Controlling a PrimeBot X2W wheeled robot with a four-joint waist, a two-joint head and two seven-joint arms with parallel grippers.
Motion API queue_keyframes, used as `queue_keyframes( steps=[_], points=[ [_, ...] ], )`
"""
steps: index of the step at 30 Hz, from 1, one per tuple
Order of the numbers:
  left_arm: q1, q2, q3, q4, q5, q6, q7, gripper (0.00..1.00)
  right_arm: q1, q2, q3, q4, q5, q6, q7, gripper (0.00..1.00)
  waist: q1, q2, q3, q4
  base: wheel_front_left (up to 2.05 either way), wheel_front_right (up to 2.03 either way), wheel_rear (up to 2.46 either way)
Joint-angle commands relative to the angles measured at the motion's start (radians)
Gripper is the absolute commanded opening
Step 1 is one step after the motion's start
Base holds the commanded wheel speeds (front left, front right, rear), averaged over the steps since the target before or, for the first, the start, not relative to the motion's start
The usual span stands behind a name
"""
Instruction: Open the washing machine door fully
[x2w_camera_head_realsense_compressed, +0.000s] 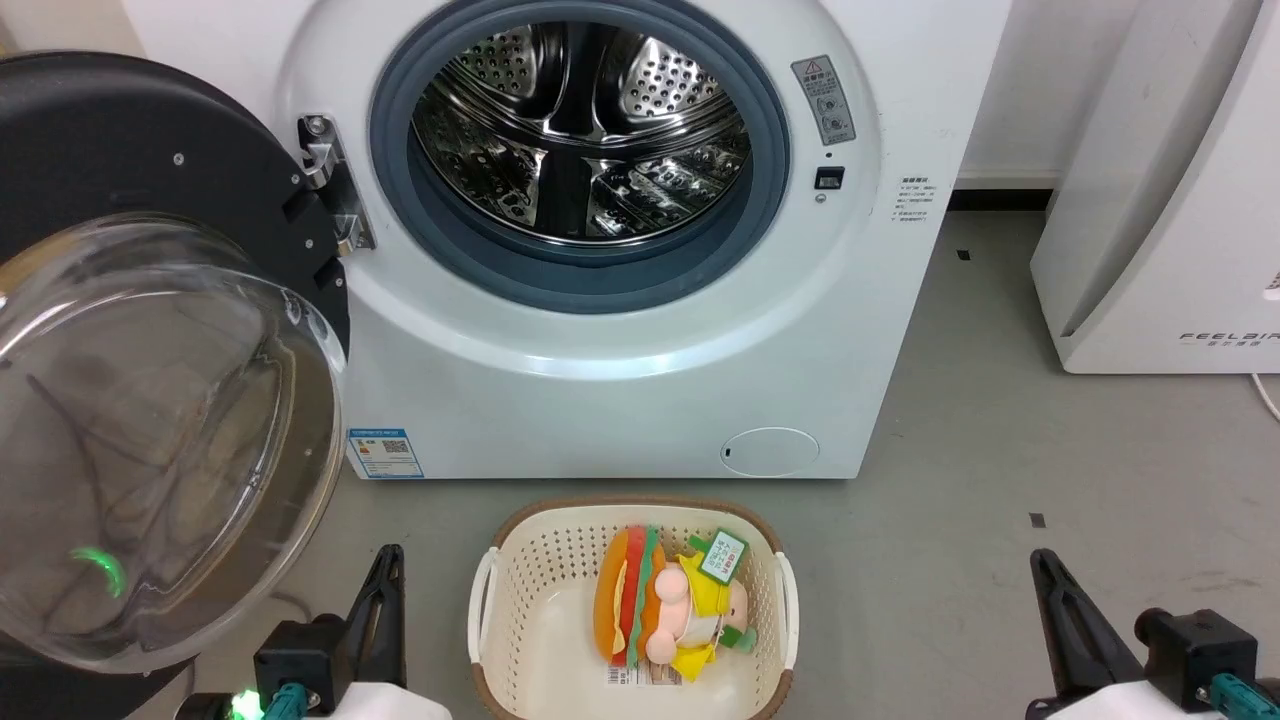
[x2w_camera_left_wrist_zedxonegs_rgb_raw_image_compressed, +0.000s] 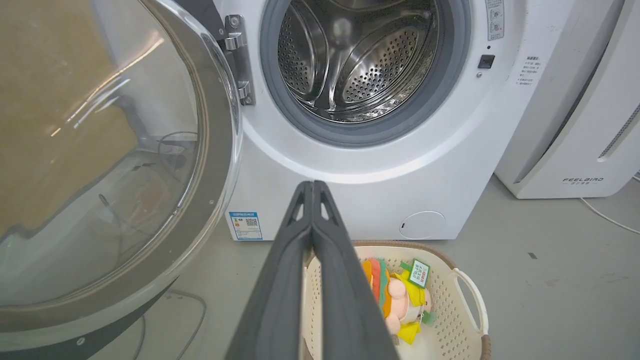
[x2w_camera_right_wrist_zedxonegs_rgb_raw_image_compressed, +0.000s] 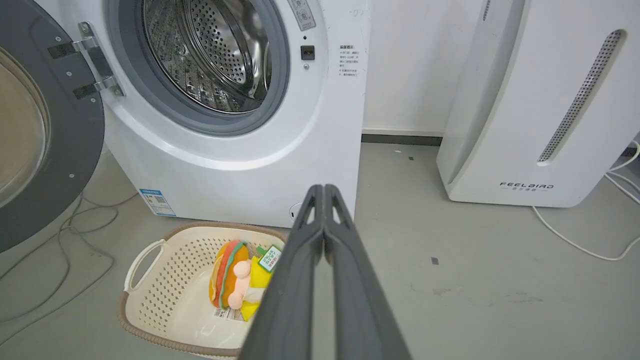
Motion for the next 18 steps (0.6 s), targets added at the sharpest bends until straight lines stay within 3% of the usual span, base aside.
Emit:
queue_keyframes(
  steps=[1, 18],
  points=[
    [-0.018, -0.006, 0.005, -0.004, 0.012, -0.007, 0.004, 0.0, -0.027, 0.001, 0.004, 0.002, -0.01, 0.0, 0.002, 0.0, 0.0, 0.0, 0.0, 0.0, 0.0, 0.0, 0.0],
    [-0.03, -0.023, 0.029, -0.01, 0.042, -0.028, 0.026, 0.0, -0.048, 0.002, 0.013, 0.012, -0.025, 0.0, 0.004, 0.0, 0.0, 0.0, 0.0, -0.002, 0.0, 0.0, 0.0]
  ],
)
